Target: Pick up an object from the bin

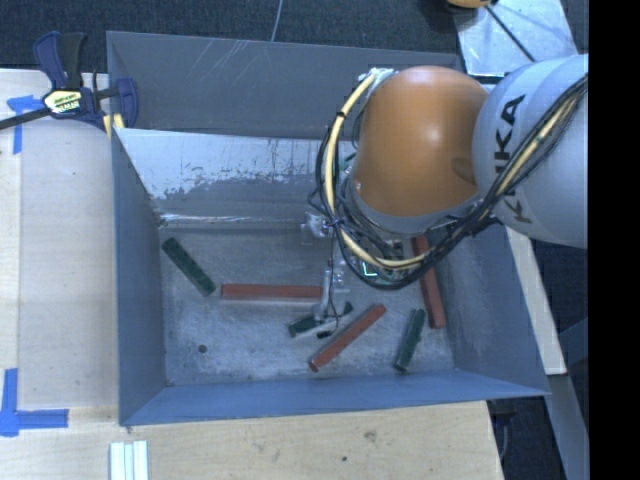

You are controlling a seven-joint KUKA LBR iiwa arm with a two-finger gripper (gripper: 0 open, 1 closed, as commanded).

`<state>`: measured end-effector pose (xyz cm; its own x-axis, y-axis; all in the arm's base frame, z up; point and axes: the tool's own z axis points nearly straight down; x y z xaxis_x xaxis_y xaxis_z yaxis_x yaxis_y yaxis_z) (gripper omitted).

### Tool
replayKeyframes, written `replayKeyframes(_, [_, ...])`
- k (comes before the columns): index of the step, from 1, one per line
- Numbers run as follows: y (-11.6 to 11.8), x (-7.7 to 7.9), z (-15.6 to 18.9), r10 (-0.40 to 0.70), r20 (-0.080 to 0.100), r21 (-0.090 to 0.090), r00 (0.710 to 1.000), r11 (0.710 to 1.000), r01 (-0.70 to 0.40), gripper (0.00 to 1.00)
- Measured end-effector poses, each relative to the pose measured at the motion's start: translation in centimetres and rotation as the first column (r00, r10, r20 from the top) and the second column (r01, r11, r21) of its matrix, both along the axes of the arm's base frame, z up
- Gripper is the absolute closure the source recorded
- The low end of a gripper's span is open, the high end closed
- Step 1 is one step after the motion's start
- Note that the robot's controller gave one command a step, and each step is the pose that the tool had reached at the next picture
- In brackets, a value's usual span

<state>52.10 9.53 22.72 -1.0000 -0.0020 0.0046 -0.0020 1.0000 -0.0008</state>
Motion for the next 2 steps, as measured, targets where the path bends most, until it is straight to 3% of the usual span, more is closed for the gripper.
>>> replayKeyframes(1, [0.0, 0.2, 0.4, -0.002, 0.008, 0.002, 1.0, 1.0, 0.002, 0.0])
replayKeyframes(2, [-0.6, -0.3, -3.7, -0.038, 0.016, 0.003, 0.999, 0.999, 0.038, 0.0])
